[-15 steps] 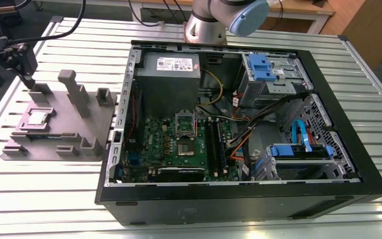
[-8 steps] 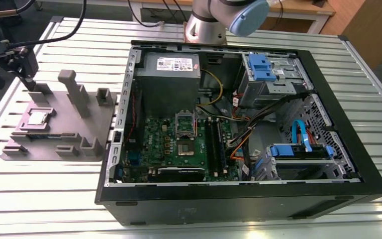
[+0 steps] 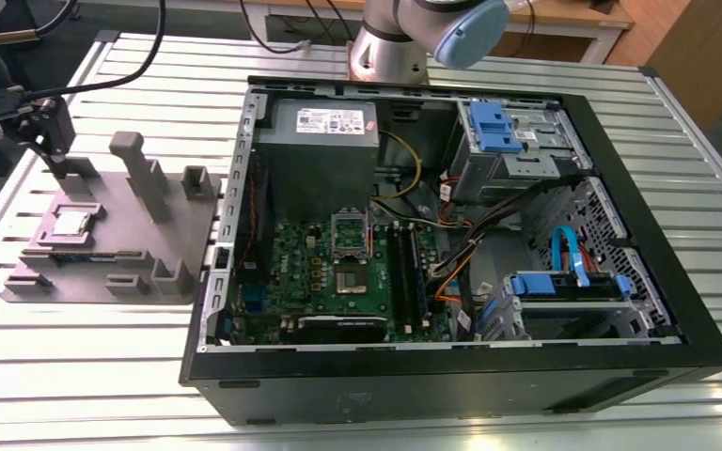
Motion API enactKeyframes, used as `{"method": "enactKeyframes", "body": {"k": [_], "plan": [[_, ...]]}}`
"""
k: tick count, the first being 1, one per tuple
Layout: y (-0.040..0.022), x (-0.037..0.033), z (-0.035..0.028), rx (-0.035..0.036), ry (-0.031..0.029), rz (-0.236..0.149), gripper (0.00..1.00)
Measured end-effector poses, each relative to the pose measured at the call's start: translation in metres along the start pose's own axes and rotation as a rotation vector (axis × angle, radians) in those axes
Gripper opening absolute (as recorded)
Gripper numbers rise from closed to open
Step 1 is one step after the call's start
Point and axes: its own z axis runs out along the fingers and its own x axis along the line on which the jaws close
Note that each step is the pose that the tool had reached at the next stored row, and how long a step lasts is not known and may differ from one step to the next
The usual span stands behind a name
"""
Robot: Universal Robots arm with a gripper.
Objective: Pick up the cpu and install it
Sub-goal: 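Pick up the cpu and move it towards the insertion slot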
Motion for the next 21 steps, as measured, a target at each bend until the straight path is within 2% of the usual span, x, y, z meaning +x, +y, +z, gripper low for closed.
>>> {"method": "enactKeyframes", "body": {"k": [21], "plan": [[-0.0005, -0.0004, 0.0001, -0.0001, -0.0001, -0.001, 0.65]]}}
